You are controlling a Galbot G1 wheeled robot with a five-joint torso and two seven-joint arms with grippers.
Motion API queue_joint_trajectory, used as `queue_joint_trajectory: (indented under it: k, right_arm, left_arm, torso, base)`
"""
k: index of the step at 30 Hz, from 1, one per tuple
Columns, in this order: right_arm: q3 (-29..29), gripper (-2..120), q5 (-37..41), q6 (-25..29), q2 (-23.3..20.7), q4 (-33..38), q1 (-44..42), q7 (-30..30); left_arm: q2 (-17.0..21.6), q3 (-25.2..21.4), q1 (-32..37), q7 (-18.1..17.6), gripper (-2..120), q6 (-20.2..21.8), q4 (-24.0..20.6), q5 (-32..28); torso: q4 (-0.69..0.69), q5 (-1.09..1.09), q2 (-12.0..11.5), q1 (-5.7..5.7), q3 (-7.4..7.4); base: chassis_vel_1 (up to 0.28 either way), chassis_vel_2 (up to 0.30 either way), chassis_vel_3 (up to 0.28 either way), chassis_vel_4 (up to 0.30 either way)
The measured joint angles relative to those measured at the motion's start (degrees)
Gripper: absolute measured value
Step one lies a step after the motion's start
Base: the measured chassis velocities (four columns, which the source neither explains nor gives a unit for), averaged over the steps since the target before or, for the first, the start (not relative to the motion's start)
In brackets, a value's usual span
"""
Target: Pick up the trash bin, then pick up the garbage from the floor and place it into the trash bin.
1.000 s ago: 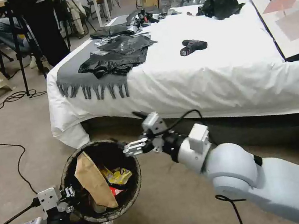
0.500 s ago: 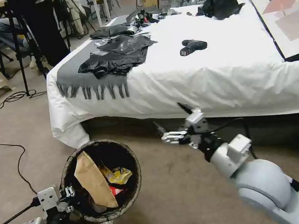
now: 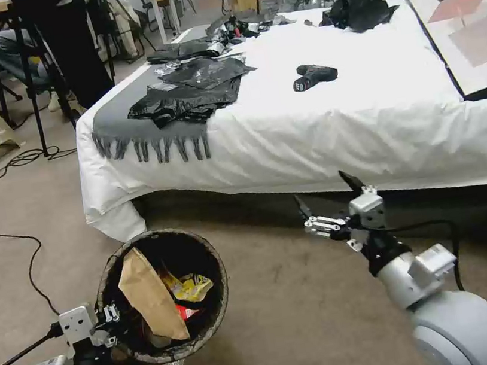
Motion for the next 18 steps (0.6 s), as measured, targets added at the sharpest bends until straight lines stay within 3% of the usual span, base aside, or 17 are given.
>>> queue_joint_trajectory:
  k: [6, 18]
  right_arm:
    - [2.2, 100, -6.5, 4.9, 5.5, 0.1, -7.0, -1.1]
    - [0.2, 100, -12.3, 10.7, 12.1, 0.2, -15.2, 0.3]
  left_arm:
    - [0.3, 0.1, 0.0, 0.0, 3, 0.0, 0.0, 0.2]
    - [0.5, 0.2, -0.1, -0.1, 3, 0.1, 0.0, 0.2]
  torso:
    - [0.0, 0.0, 0.0, 0.0, 0.0]
    - [0.0, -0.01, 0.0, 0.0, 0.0]
  base:
    - [0.0, 0.0, 0.0, 0.0]
    - [0.0, 0.0, 0.0, 0.0]
